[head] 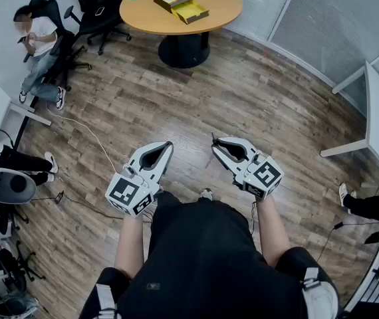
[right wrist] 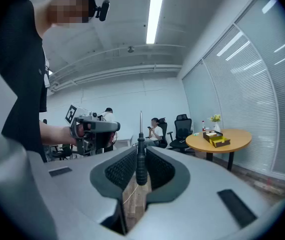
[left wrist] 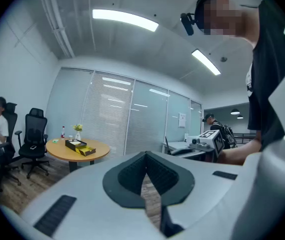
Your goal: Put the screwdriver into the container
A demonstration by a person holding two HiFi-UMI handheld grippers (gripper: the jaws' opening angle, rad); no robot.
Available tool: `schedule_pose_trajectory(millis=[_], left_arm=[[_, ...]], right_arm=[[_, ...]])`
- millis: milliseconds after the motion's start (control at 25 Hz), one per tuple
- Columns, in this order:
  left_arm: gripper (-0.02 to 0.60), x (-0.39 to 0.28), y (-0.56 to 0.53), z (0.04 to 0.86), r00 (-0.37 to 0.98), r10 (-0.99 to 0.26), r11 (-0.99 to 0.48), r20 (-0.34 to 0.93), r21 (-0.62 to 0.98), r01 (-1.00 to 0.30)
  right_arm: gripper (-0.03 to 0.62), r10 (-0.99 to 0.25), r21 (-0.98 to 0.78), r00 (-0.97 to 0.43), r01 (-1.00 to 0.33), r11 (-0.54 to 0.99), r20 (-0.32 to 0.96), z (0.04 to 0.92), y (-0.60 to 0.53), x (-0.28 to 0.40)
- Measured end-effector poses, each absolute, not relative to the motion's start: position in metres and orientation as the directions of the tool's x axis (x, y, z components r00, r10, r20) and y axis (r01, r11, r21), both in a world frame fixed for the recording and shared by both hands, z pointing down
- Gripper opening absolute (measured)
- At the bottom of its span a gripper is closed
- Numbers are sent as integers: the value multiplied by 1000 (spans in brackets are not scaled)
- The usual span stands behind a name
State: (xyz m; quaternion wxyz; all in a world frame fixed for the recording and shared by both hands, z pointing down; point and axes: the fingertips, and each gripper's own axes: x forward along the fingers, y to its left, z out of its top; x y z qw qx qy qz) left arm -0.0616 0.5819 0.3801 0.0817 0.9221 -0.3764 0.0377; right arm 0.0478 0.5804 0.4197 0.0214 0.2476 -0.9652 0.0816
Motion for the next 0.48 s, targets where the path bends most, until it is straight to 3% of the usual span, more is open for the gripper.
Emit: schedule_pose_trajectory(millis=[160,480], left_arm=[[5,-29,589,387,714,-679,-718,172,45,-694],[5,-1,594,379,729,-665,-734,161,38,-678]], right_arm=[[51,-467,-129,-881,-474,871,81,423,587,68],[51,-443,-153,-894,-447,881,61,418,597,88]])
